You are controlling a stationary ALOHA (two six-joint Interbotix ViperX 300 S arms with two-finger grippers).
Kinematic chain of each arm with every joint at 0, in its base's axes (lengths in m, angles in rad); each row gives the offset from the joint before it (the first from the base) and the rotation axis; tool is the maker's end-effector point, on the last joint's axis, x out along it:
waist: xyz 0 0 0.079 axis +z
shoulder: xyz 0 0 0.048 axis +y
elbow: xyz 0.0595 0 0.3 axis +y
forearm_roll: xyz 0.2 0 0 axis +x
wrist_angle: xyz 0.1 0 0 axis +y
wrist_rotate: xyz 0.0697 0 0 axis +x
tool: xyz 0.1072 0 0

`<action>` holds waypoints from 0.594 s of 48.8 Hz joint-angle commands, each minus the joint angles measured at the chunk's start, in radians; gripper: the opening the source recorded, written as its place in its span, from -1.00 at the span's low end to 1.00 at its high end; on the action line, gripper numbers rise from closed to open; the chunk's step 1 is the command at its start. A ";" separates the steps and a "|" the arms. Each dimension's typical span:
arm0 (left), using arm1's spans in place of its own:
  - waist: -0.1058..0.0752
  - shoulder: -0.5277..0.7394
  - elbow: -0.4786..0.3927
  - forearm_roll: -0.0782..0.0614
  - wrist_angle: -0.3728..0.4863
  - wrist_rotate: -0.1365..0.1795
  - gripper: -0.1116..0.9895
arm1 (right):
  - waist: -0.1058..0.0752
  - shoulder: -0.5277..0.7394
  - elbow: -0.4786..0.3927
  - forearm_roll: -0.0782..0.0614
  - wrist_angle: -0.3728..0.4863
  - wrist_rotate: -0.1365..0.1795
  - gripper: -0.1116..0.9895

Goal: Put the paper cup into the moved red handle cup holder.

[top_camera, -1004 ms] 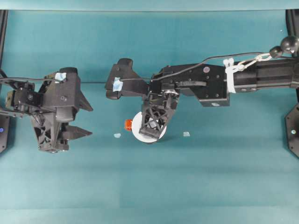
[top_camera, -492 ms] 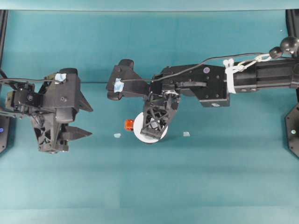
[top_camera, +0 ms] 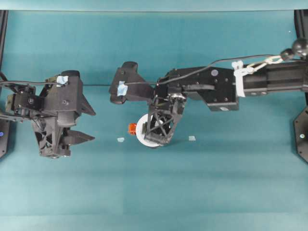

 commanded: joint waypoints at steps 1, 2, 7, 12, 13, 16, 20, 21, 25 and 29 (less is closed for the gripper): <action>-0.003 -0.003 -0.011 0.003 -0.008 0.000 0.62 | 0.006 -0.034 -0.011 -0.003 -0.012 -0.003 0.81; -0.002 -0.003 -0.011 0.003 -0.008 -0.002 0.62 | 0.006 -0.035 -0.011 -0.003 -0.012 -0.002 0.80; -0.002 -0.003 -0.011 0.003 -0.008 0.000 0.62 | 0.006 -0.040 -0.009 -0.006 -0.014 -0.003 0.80; -0.002 -0.003 -0.011 0.003 -0.008 0.000 0.62 | 0.006 -0.046 -0.005 -0.011 -0.014 -0.003 0.80; -0.002 -0.003 -0.011 0.003 -0.008 0.000 0.62 | 0.006 -0.048 -0.003 -0.014 -0.014 -0.003 0.80; -0.002 -0.003 -0.012 0.003 -0.008 -0.002 0.62 | 0.006 -0.055 -0.003 -0.017 -0.014 -0.003 0.80; -0.002 -0.003 -0.011 0.003 -0.008 -0.002 0.62 | 0.005 -0.081 -0.003 -0.021 -0.018 -0.006 0.80; -0.002 -0.003 -0.011 0.003 -0.008 -0.003 0.62 | 0.003 -0.095 -0.002 -0.028 -0.021 -0.006 0.80; -0.002 -0.003 -0.011 0.003 -0.008 -0.009 0.62 | 0.002 -0.135 0.005 -0.048 -0.025 -0.006 0.80; -0.002 -0.005 -0.009 0.003 -0.008 -0.012 0.62 | -0.002 -0.179 0.015 -0.064 -0.025 -0.005 0.80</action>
